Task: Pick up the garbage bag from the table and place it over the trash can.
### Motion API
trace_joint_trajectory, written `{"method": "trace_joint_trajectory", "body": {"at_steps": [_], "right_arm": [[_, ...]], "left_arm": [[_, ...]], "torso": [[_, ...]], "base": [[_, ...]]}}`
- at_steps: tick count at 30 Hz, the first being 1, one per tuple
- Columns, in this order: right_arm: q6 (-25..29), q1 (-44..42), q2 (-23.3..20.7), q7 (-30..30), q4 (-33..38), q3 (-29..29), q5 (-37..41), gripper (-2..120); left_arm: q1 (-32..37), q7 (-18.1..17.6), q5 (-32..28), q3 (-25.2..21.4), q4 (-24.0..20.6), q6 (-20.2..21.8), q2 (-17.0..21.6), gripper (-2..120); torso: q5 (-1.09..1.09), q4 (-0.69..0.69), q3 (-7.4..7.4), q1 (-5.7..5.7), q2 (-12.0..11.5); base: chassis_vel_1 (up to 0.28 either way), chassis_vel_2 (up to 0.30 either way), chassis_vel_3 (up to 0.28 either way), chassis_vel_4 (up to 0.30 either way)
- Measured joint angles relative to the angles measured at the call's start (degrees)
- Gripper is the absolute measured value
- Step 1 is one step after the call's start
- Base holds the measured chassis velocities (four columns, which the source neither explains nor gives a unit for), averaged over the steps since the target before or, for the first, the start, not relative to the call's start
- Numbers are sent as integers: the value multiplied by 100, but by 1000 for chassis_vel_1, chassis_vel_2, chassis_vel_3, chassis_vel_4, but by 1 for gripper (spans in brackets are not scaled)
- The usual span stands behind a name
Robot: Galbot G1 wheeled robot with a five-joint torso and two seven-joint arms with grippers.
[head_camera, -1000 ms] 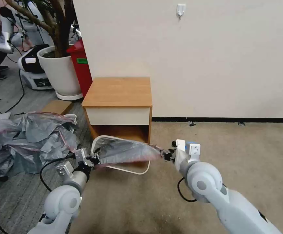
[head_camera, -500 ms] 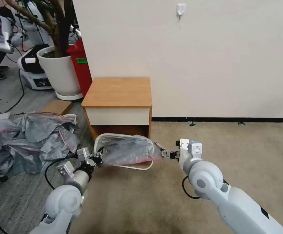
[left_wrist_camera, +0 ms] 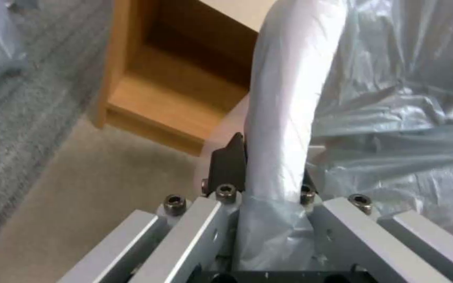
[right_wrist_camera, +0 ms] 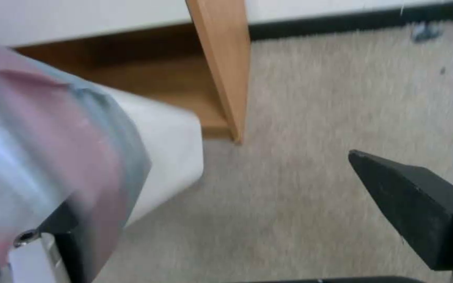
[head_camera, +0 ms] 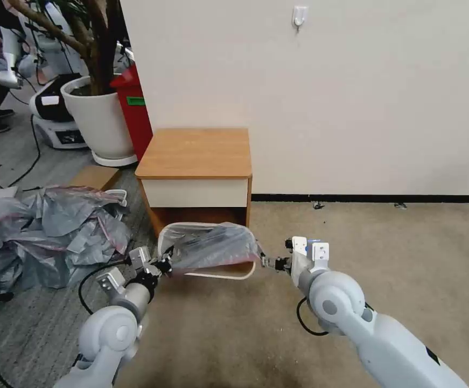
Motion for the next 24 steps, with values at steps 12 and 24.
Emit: {"method": "trace_joint_trajectory", "body": {"at_steps": [12, 24], "right_arm": [[24, 119, -67, 192, 424, 309, 801, 100], [138, -271, 670, 996, 825, 1162, 3433, 100]], "left_arm": [[-232, 52, 84, 15, 370, -83, 83, 4], [-299, 53, 7, -51, 325, -162, 17, 4]], "torso": [[1, 0, 0, 0, 0], [1, 0, 0, 0, 0]], "base": [[0, 0, 0, 0], [0, 0, 0, 0]]}}
